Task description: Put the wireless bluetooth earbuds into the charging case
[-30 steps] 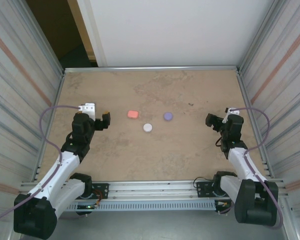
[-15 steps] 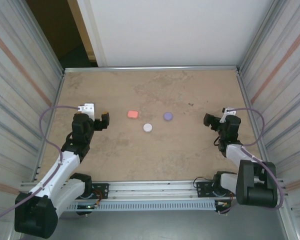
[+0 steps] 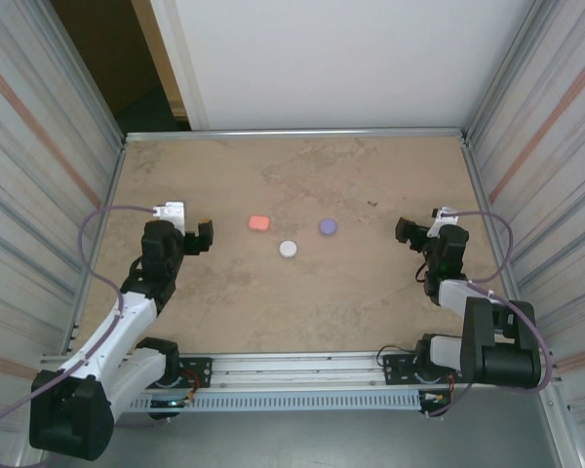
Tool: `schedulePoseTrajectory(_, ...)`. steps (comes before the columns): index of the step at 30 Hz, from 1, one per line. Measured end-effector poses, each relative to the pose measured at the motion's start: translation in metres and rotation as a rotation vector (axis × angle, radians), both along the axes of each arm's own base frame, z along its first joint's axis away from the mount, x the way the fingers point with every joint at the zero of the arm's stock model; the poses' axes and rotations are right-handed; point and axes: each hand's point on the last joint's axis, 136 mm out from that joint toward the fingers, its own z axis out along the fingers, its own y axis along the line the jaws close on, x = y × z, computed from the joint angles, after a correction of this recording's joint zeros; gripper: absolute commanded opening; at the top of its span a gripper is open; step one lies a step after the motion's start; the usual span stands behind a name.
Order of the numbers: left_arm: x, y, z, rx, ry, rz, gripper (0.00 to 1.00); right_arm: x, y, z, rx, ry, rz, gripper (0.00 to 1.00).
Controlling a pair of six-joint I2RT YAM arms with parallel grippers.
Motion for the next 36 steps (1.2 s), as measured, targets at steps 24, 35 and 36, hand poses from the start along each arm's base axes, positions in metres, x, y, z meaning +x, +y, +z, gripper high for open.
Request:
schedulePoseTrajectory(24,0.006,0.027,-0.054,-0.011,-0.009,0.069,0.99,0.01,0.001,-0.015,-0.028,-0.048,0.022,0.99)
schedulePoseTrajectory(35,0.017,0.027,-0.045,0.05,-0.107,0.046,0.99,0.026,0.007,-0.028,-0.045,0.015,0.05,0.99)
schedulePoseTrajectory(36,0.019,0.027,-0.046,0.056,-0.109,0.04,0.99,0.033,0.007,-0.023,-0.056,0.014,0.048,0.99)
